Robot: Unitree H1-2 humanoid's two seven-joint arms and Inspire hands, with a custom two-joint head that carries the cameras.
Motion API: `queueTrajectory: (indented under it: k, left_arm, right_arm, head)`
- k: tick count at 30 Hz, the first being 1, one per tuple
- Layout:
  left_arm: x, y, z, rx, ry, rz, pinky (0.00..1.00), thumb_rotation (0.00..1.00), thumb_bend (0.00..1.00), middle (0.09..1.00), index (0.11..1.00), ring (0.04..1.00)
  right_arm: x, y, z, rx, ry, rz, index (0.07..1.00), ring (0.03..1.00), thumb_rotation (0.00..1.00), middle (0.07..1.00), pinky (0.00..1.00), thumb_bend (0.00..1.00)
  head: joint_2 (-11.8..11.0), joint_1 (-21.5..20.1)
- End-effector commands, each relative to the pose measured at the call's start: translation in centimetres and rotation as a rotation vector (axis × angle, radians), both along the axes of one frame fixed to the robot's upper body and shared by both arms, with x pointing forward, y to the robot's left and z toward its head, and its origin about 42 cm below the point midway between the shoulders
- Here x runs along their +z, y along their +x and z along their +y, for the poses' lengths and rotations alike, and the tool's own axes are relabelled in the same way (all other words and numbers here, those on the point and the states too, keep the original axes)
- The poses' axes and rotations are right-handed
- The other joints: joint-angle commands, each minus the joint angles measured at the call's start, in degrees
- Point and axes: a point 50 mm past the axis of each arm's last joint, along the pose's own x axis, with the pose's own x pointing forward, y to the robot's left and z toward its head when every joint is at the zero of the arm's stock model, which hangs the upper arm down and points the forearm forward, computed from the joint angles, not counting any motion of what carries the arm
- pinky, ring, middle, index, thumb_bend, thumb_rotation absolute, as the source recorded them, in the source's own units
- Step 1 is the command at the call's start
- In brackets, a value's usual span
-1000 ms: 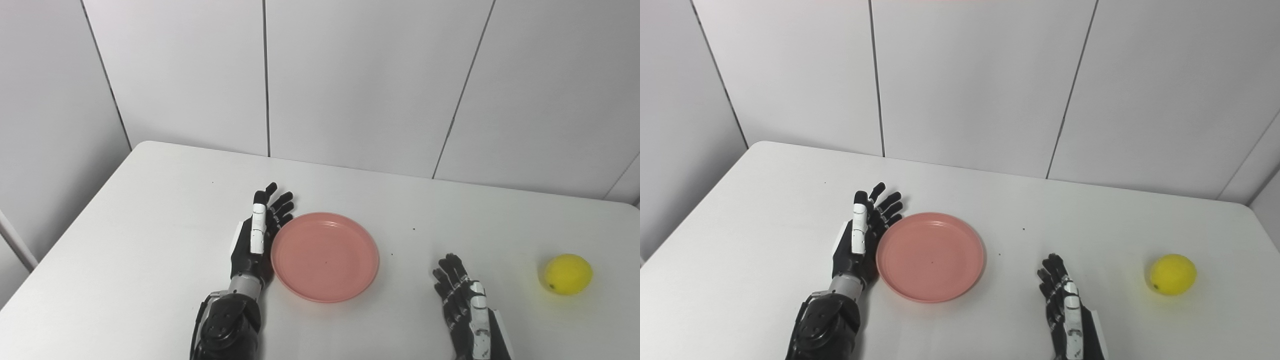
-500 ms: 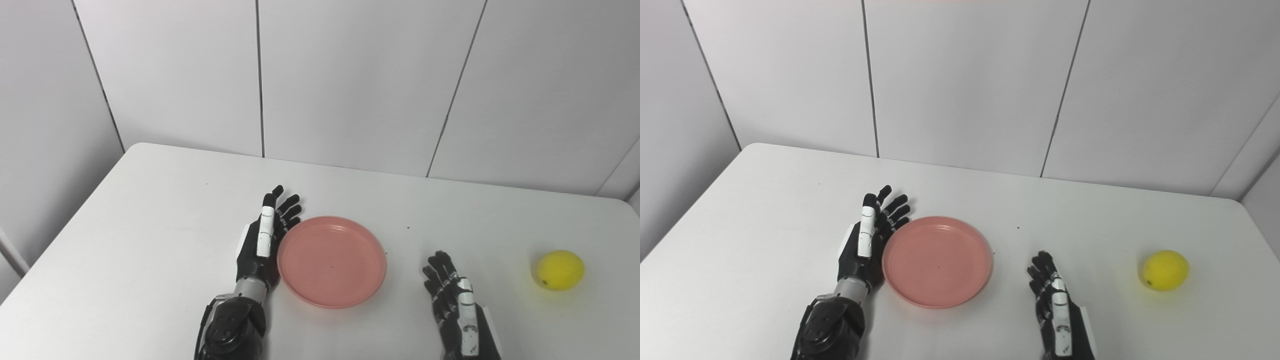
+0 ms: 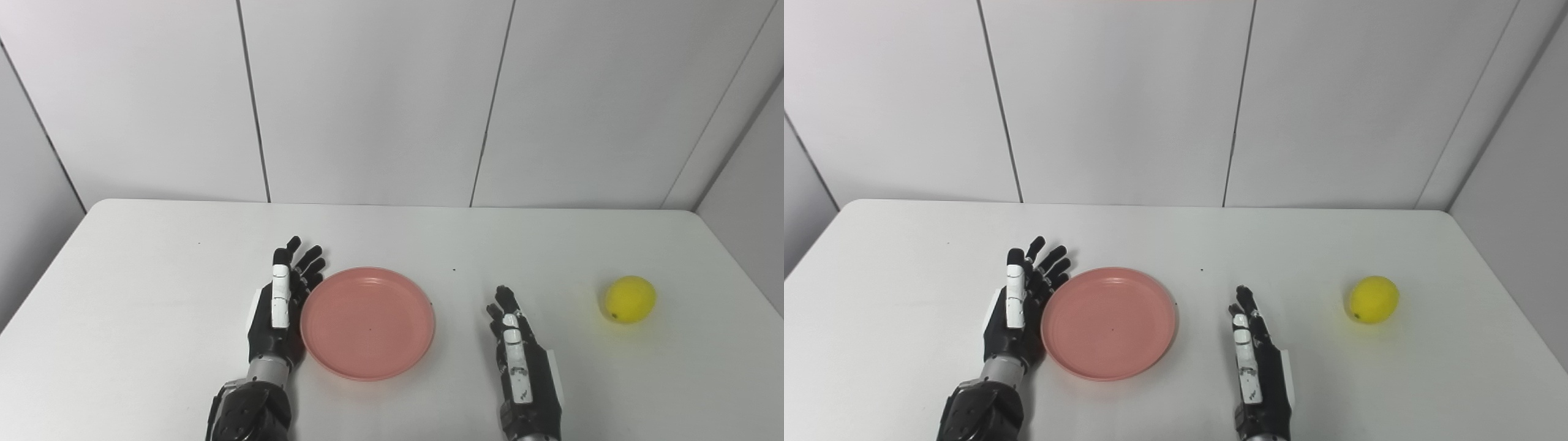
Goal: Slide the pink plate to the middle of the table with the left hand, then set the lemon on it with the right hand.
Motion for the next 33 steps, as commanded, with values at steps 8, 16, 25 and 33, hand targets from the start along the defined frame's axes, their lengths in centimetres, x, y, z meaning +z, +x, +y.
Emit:
queueTrajectory:
  k: [8,16,25,33]
  left_arm:
    - [-0.6,-0.2,0.2,-0.026,-0.004,0.034,0.93,0.94,0.81,0.881,0.945,0.890]
    - [-0.5,-0.4,0.2,-0.044,-0.013,0.025,0.94,0.93,0.82,0.904,0.963,0.902]
    - [-0.3,-0.7,0.2,-0.061,-0.018,0.027,0.94,0.94,0.82,0.902,0.978,0.900]
    - [-0.7,-0.2,0.6,-0.073,-0.027,0.031,0.96,0.93,0.82,0.908,0.980,0.910]
  right_arm:
    - [0.3,-0.1,1.3,-0.063,-0.007,-0.040,0.910,0.925,0.86,0.938,0.98,0.68]
    - [0.3,0.0,1.6,-0.062,-0.022,-0.036,0.909,0.918,0.86,0.930,0.97,0.66]
    - [0.6,0.2,1.5,-0.083,-0.030,-0.049,0.890,0.899,0.82,0.913,0.94,0.62]
    - [4.4,0.9,-1.1,-0.153,-0.177,-0.148,0.826,0.838,0.77,0.854,0.80,0.62]
  head:
    - [0.3,-2.4]
    - [0.2,-4.1]
    - [-0.6,-7.5]
    - [-1.5,-9.2]
